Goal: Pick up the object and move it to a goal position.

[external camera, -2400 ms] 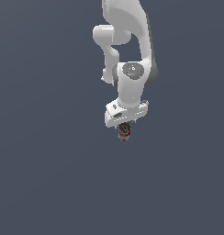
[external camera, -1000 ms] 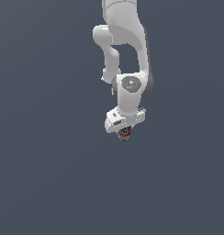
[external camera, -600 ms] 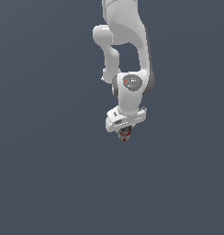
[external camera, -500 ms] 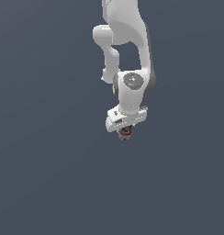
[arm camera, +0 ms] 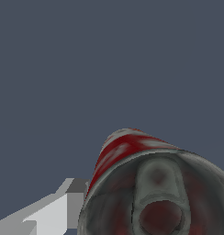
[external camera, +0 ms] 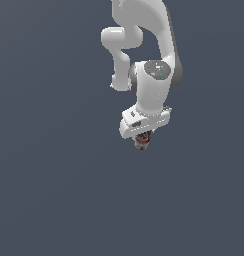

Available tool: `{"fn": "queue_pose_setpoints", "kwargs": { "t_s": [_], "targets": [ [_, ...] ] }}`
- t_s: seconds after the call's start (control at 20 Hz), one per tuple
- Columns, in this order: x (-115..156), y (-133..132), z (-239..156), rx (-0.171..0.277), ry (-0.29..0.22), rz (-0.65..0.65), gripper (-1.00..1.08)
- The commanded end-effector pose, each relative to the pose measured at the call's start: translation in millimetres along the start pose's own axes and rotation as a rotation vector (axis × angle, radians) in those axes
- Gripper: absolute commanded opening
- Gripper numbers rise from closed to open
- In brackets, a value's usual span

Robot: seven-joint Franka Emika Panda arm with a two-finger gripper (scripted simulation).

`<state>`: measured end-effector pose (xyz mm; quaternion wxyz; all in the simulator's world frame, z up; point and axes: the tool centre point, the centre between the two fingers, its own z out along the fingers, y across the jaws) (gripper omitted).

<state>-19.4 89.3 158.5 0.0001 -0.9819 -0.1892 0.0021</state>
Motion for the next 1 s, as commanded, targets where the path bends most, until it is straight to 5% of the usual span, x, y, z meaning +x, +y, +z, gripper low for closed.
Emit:
{"fn": "queue_pose_setpoints", "kwargs": {
  "t_s": [0.0,0.45,0.95],
  "targets": [
    [8.5,-3.7,-23.7,-0.001,0.004,0.000,-1.00],
    [28.3,-12.0,-73.7,-0.001,0.004,0.000,-1.00],
    [33.3,-13.1,-82.5,-0.001,0.004,0.000,-1.00]
  ]
}}
